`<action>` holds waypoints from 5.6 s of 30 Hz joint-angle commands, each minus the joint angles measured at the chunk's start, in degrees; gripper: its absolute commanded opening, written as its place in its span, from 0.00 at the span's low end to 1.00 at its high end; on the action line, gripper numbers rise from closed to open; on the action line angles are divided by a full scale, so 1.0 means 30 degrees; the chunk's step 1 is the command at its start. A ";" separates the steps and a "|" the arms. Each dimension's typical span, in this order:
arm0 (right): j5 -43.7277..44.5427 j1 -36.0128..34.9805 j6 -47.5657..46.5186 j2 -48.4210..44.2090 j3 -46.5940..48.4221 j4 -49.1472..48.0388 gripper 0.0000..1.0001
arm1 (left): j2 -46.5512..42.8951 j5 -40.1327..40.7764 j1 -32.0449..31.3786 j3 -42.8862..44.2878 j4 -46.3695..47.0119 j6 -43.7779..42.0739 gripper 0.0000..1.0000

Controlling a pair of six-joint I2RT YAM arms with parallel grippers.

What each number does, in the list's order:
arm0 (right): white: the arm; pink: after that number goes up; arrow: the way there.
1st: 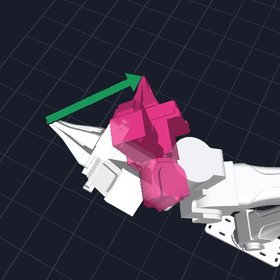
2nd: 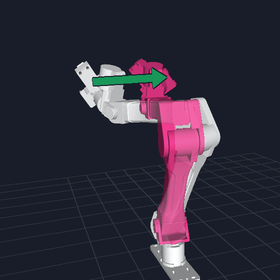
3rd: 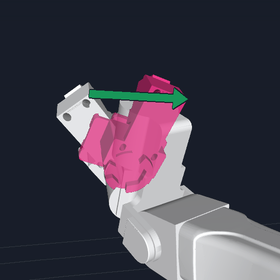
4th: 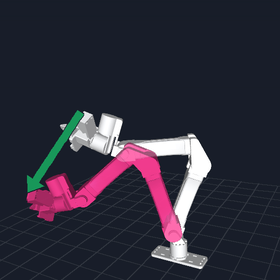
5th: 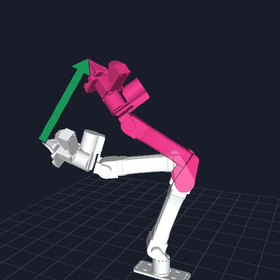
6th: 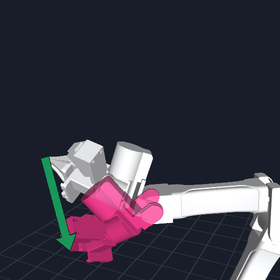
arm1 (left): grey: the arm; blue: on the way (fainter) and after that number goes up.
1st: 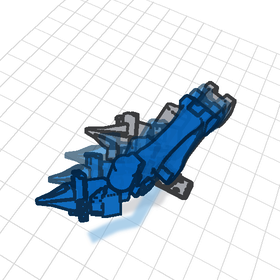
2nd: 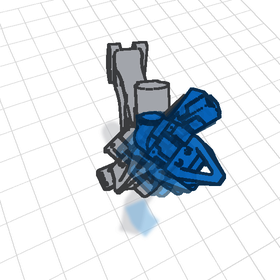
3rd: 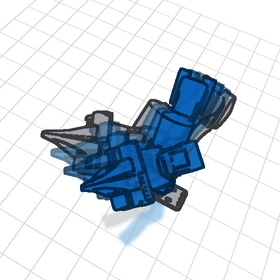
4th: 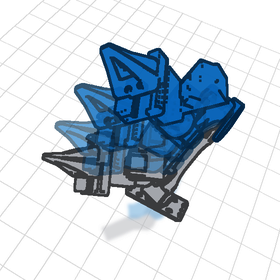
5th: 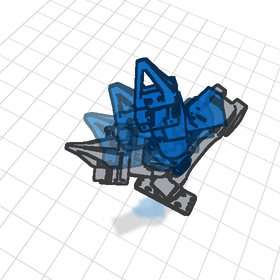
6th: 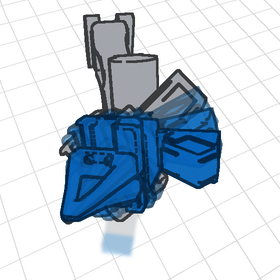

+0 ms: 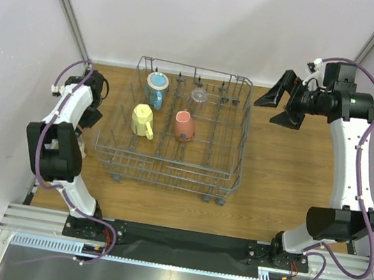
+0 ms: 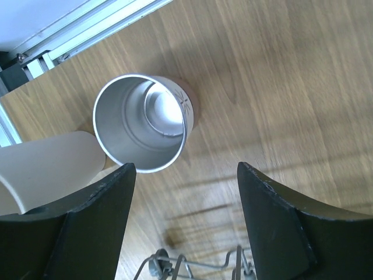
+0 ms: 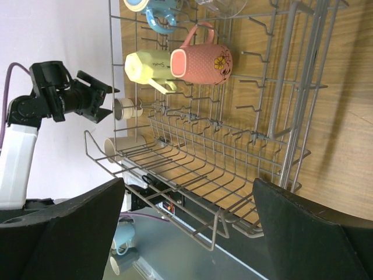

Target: Load the cups into the dish rack

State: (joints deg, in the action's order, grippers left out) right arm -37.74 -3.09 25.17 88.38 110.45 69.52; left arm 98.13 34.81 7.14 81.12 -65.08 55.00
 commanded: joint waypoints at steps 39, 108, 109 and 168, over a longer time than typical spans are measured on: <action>0.0742 -0.0463 0.1161 -0.0455 -0.0695 -0.0907 1.00 | 0.3651 -0.1727 0.2309 -0.0175 0.3471 -0.1577 0.09; -0.4651 -0.5706 0.3887 -0.5027 -0.3420 -1.5174 0.89 | -0.4965 -2.3085 -1.5094 0.1348 2.6557 1.6031 0.00; -0.4474 -0.5765 0.3741 -0.4968 -0.3420 -1.5116 0.89 | -0.4936 -2.3232 -1.5123 0.1348 2.6643 1.6089 0.00; 1.7118 -1.2094 -0.3555 0.6340 -0.0637 -0.4657 0.00 | -1.0648 -1.8311 -0.6715 0.4922 0.1919 -0.5971 1.00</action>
State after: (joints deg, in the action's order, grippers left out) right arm 7.73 -39.11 16.14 107.35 106.85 55.40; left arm 67.16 -19.20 -13.85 95.94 -57.56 39.90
